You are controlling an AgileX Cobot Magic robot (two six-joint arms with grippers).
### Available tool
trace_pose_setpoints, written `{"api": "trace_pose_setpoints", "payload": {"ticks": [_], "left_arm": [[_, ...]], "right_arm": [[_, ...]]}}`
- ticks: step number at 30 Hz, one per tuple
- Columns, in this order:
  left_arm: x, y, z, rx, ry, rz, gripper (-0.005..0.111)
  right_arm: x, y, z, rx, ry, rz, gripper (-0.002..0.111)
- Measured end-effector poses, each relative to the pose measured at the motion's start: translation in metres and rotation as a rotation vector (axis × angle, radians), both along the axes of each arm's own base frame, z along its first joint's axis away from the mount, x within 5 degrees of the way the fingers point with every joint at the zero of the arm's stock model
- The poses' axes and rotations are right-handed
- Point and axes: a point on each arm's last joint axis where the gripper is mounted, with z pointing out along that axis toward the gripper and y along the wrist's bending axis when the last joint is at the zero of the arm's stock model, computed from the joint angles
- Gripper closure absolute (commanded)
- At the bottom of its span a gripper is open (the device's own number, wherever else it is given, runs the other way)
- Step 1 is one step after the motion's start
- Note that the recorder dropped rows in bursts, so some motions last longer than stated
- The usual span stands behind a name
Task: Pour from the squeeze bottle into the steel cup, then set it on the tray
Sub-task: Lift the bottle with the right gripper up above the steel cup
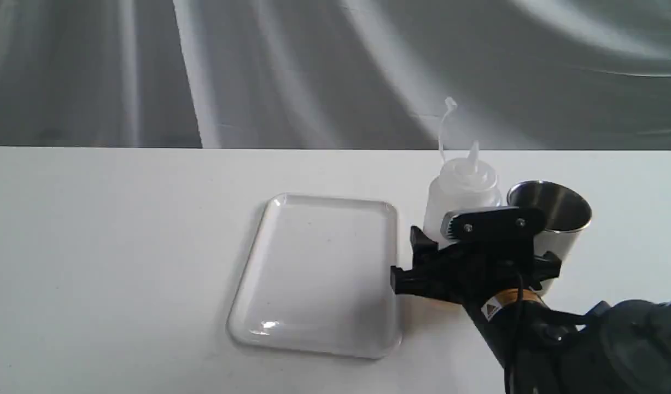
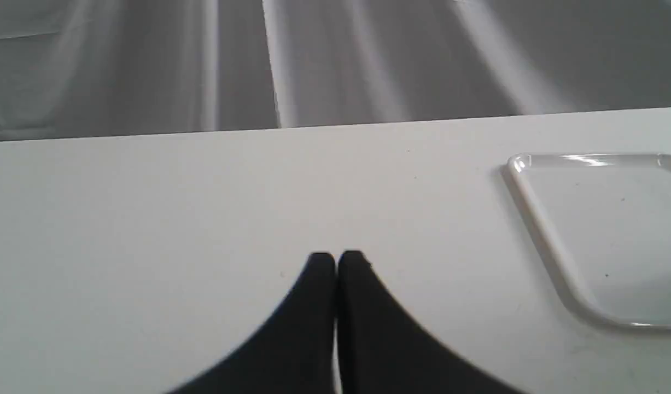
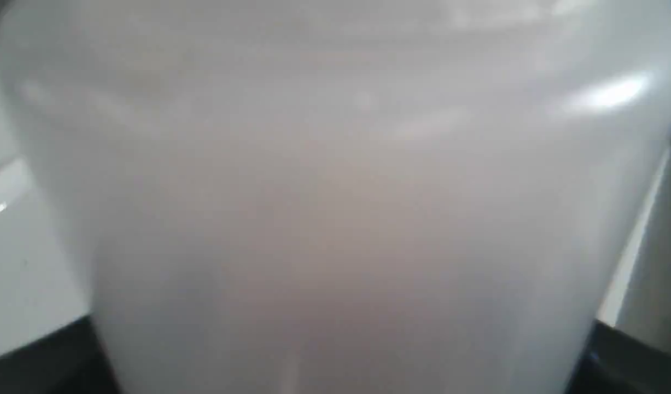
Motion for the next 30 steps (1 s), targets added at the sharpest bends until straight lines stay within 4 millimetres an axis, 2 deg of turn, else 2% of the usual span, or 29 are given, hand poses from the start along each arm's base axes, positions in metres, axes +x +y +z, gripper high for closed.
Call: {"api": "trace_pose_setpoints", "payload": {"ticks": [11, 20, 25, 30], "left_arm": [[0.0, 0.0, 0.0, 0.0, 0.0, 0.0, 0.107], [0.0, 0.0, 0.0, 0.0, 0.0, 0.0, 0.107], [0.0, 0.0, 0.0, 0.0, 0.0, 0.0, 0.107], [0.0, 0.0, 0.0, 0.0, 0.0, 0.0, 0.107]], "right_arm": [[-0.008, -0.002, 0.085, 0.001, -0.176, 0.028, 0.108], [-0.039, -0.024, 0.166, -0.051, -0.315, -0.063, 0.108], [-0.06, -0.037, 0.196, -0.126, -0.344, -0.105, 0.108], [-0.078, -0.051, 0.212, -0.144, -0.318, -0.169, 0.108]]}}
